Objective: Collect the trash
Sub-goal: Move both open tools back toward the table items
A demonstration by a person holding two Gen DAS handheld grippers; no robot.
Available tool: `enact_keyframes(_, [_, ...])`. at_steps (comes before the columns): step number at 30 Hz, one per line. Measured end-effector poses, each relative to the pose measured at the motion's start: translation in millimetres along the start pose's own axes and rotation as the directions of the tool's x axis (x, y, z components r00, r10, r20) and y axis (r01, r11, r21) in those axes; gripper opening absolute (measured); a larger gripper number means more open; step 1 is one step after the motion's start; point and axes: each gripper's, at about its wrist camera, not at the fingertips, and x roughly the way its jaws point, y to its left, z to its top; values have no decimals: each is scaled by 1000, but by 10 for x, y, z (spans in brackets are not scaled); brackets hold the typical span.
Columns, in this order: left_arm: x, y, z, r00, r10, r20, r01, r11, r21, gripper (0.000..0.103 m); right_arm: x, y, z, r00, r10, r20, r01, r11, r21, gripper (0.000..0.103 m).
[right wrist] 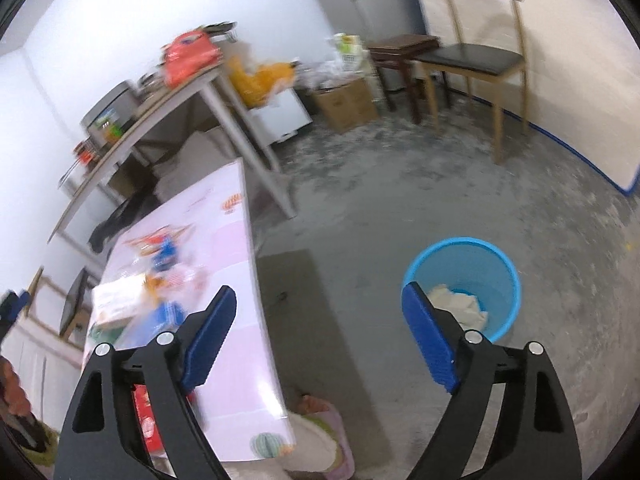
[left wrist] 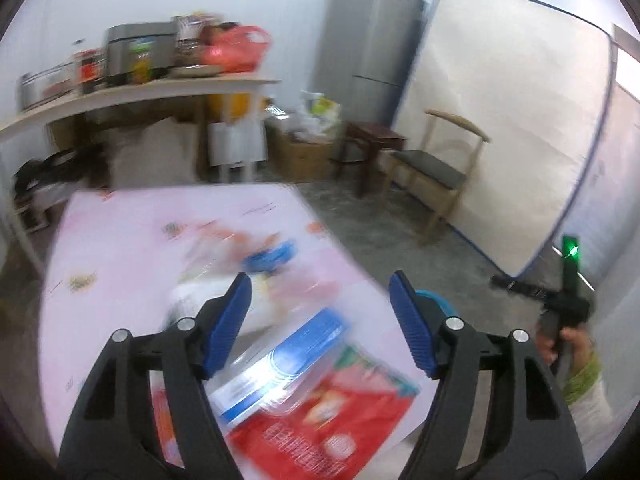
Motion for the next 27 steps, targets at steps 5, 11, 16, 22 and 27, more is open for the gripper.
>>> enact_keyframes(5, [-273, 431, -490, 997, 70, -38, -73, 995, -73, 72, 63, 544, -54, 999, 27, -36, -31, 994, -104, 88])
enact_keyframes(11, [-355, 579, -904, 989, 135, -53, -139, 988, -75, 75, 202, 1176, -157, 993, 47, -106, -69, 973, -219, 89])
enact_keyframes(16, [-280, 499, -1085, 988, 136, -66, -140, 989, -46, 76, 175, 1581, -259, 995, 37, -90, -65, 942, -329, 95])
enact_keyframes(22, [-101, 384, -1151, 986, 141, -83, -141, 990, 10, 76, 158, 1855, -341, 999, -18, -46, -3, 906, -422, 96])
enact_keyframes(27, [-17, 331, -1181, 987, 138, -84, -136, 990, 24, 76, 190, 1950, -353, 995, -95, -9, 80, 881, -466, 96])
